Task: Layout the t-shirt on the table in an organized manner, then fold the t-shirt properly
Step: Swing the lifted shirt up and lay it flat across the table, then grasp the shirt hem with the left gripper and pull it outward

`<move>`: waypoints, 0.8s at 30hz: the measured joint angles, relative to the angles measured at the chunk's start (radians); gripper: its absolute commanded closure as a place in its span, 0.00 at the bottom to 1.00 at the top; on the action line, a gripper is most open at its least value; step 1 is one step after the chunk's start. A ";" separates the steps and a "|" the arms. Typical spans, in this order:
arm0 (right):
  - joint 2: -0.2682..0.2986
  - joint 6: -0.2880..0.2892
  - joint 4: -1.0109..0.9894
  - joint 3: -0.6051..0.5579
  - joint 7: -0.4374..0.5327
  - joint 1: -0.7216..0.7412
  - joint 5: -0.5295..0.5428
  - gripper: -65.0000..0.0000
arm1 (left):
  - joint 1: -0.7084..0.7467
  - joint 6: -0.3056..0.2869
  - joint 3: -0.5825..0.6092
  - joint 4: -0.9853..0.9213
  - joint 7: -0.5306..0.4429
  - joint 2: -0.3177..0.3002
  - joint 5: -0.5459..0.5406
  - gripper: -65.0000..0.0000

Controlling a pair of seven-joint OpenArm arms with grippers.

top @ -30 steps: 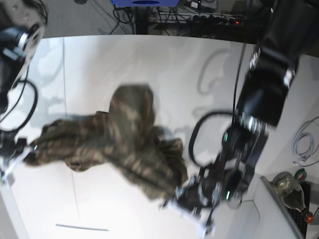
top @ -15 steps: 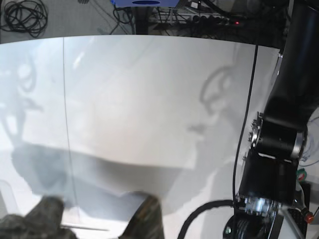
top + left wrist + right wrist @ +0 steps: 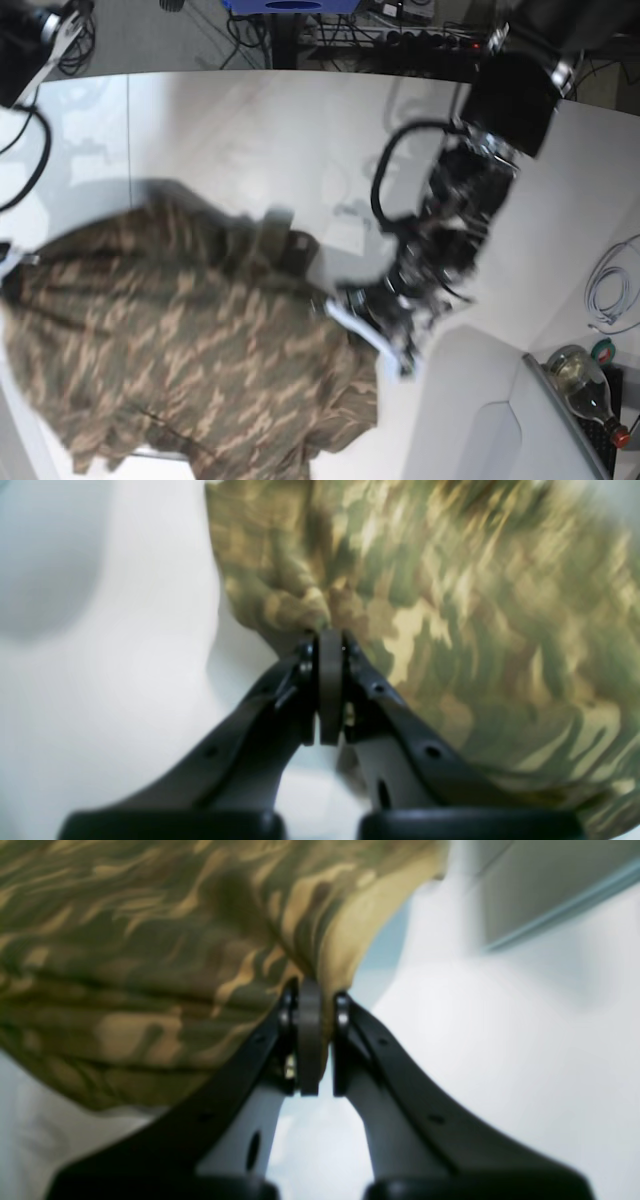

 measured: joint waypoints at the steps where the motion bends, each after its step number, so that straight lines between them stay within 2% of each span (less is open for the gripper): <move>1: -0.013 0.000 -0.034 0.002 0.026 -0.037 -0.010 1.00 | 0.039 -0.002 0.016 -0.018 -0.003 0.016 0.042 1.00; 3: -0.032 -0.008 -0.095 0.005 0.070 -0.083 -0.009 1.00 | 0.099 -0.011 0.028 -0.037 -0.042 0.037 0.118 1.00; 7: -0.036 -0.004 -0.144 0.006 0.085 -0.134 -0.007 1.00 | 0.149 -0.014 0.024 -0.047 -0.078 0.048 0.170 1.00; 19: -0.034 -0.005 -0.219 0.006 0.094 -0.158 -0.005 1.00 | 0.231 -0.001 0.017 -0.111 -0.096 0.034 0.167 1.00; 20: -0.034 -0.005 -0.222 0.006 0.093 -0.161 -0.005 1.00 | 0.238 -0.001 0.016 -0.111 -0.097 0.033 0.167 0.97; 22: -0.032 -0.005 -0.223 0.006 0.096 -0.172 -0.005 1.00 | 0.259 -0.002 0.007 -0.104 -0.098 0.032 0.166 0.76; 24: -0.030 -0.006 -0.220 0.006 0.096 -0.188 -0.005 1.00 | 0.302 -0.015 -0.047 -0.072 -0.094 0.032 0.163 0.60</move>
